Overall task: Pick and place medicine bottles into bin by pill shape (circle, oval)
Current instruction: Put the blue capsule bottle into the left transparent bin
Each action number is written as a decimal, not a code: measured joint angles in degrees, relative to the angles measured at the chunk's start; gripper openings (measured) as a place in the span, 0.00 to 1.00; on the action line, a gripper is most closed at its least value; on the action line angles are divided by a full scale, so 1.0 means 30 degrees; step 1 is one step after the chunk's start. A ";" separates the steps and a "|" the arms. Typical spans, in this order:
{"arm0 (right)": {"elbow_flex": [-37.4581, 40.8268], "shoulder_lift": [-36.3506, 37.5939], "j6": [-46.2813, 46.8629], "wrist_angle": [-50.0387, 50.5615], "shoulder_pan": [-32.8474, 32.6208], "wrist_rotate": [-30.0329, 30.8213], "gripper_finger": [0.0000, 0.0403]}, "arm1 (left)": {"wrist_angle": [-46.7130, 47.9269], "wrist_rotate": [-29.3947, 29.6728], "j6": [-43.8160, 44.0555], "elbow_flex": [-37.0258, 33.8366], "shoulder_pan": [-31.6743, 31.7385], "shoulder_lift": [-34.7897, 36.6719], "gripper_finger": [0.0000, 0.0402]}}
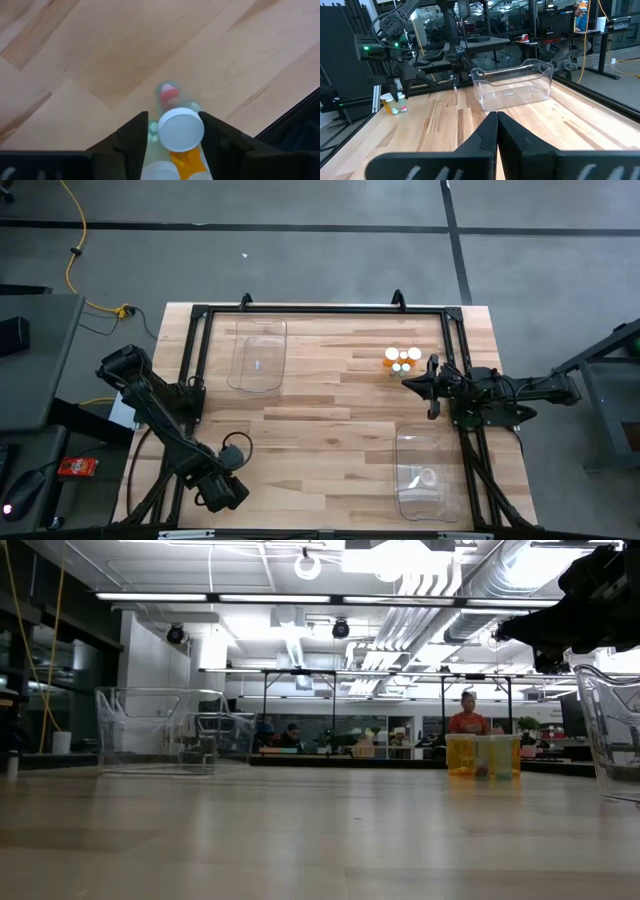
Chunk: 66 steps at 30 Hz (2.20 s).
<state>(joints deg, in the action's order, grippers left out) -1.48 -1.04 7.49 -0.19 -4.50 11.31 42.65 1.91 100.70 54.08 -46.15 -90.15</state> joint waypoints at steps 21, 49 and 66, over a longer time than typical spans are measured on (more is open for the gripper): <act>0.0002 -0.0007 0.0000 0.0007 0.0004 -0.0122 0.00 | 0.2540 1.0278 -1.0612 0.0000 0.2377 0.5620 0.28; 0.0007 -0.0022 0.0000 -0.0007 -0.0003 0.0007 0.00 | -3.4447 0.1508 -3.2260 -1.1162 1.4797 0.4845 0.28; 0.0007 -0.0022 0.0000 0.0000 -0.0002 -0.0007 0.00 | -1.7673 0.2605 -3.2045 -0.6110 1.7451 0.9140 0.28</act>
<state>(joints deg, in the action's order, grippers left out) -1.45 -1.10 7.49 -0.19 -4.51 11.29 -10.37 9.73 4.56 35.75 6.20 -62.73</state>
